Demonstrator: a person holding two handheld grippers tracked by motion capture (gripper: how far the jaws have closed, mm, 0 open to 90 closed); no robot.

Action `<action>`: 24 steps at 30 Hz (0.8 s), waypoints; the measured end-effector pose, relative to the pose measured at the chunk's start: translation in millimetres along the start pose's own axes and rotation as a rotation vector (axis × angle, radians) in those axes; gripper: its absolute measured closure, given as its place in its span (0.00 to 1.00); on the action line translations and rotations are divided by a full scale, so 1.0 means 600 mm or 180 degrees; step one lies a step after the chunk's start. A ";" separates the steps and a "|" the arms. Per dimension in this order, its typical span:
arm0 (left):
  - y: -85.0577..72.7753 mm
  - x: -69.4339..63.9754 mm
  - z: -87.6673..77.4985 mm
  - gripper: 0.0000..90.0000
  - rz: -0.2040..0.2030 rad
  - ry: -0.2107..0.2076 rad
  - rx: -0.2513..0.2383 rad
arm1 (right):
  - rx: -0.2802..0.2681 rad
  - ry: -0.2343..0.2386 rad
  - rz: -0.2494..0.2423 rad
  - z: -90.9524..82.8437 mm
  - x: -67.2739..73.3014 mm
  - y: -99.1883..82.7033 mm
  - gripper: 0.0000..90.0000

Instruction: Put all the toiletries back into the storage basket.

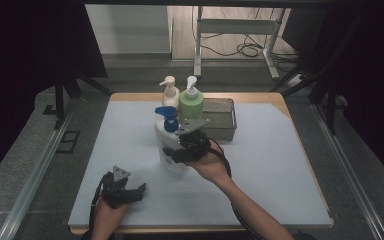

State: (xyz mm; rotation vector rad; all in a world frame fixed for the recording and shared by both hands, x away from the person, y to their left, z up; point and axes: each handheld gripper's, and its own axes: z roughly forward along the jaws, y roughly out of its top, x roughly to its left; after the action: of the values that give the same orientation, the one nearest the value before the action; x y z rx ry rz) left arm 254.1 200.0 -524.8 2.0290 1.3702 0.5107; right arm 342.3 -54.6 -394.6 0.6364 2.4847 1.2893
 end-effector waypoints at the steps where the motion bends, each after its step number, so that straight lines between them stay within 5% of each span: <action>1: 0.000 0.000 0.000 0.13 0.0000 0.0000 0.0001 | -0.0001 -0.0009 0.0002 -0.003 -0.002 -0.001 0.42; 24: 0.000 0.000 0.000 0.13 0.0001 0.0005 -0.0003 | -0.0039 -0.0311 0.0161 -0.070 -0.049 -0.017 0.42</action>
State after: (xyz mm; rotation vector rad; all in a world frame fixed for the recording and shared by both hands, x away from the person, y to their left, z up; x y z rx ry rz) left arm 254.1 199.9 -524.9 2.0287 1.3702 0.5129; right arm 347.1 -104.0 -377.9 0.7454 2.3951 1.2587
